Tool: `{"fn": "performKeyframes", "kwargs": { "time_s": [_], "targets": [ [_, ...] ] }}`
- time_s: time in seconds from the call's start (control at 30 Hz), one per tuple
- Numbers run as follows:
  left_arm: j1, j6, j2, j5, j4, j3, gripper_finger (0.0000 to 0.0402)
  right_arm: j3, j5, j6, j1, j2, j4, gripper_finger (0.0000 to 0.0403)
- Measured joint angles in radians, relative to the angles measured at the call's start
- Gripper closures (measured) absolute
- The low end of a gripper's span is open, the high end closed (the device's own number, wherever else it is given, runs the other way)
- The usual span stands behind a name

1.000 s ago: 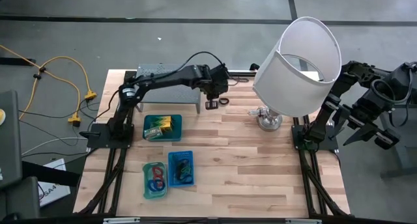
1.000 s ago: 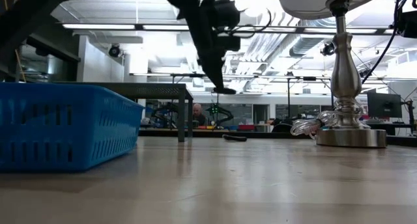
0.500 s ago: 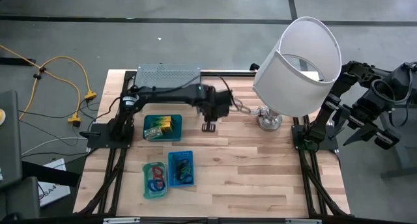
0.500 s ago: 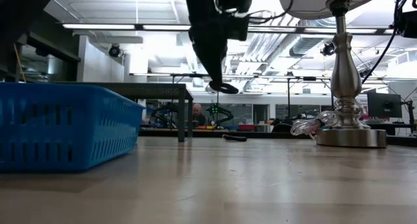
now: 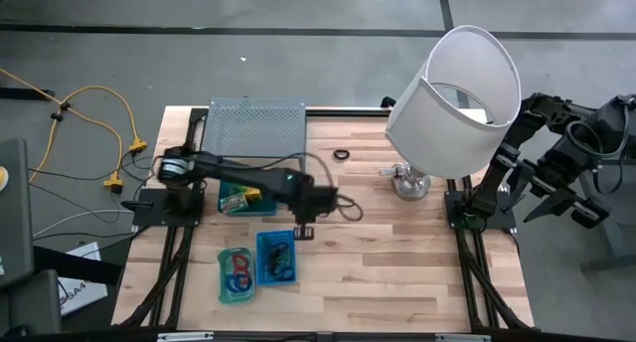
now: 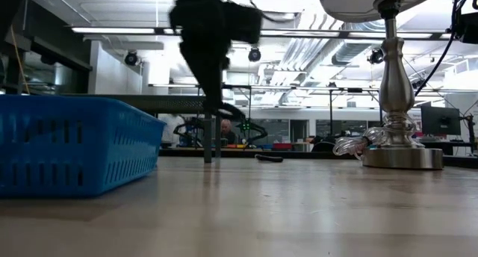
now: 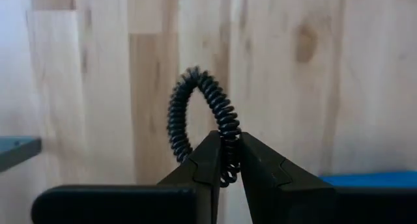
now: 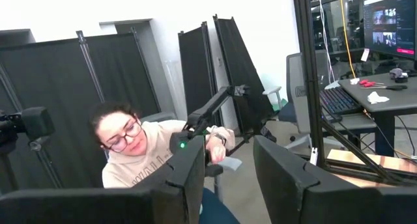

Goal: Pick & Place Office Desk Supplies
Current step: Put the top black spring keychain into the green bin

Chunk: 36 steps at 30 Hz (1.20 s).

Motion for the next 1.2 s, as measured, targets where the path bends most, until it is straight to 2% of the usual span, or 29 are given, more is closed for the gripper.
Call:
{"fn": "performKeyframes", "kwargs": {
  "time_s": [0.23, 0.4, 0.6, 1.03, 1.2],
  "targets": [
    [-0.134, -0.154, -0.209, -0.126, 0.156, -0.267, 0.0361, 0.000, 0.000, 0.000, 0.000, 0.000, 0.001, 0.0283],
    [-0.257, -0.261, -0.301, -0.207, 0.153, -0.348, 0.0361, 0.000, 0.000, 0.000, 0.000, 0.000, 0.000, 0.0283],
    [-0.404, -0.429, -0.368, -0.333, 0.059, -0.374, 0.0361, 0.000, 0.000, 0.000, 0.000, 0.000, 0.000, 0.0283],
    [-0.722, -0.971, -0.378, -0.420, -0.150, -0.375, 0.0361, 0.000, 0.000, 0.000, 0.000, 0.000, 0.000, 0.0283],
    [-0.816, -1.154, -0.341, -0.399, -0.175, -0.376, 0.0361, 0.000, 0.000, 0.000, 0.000, 0.000, 0.000, 0.0283]
  ]
}}
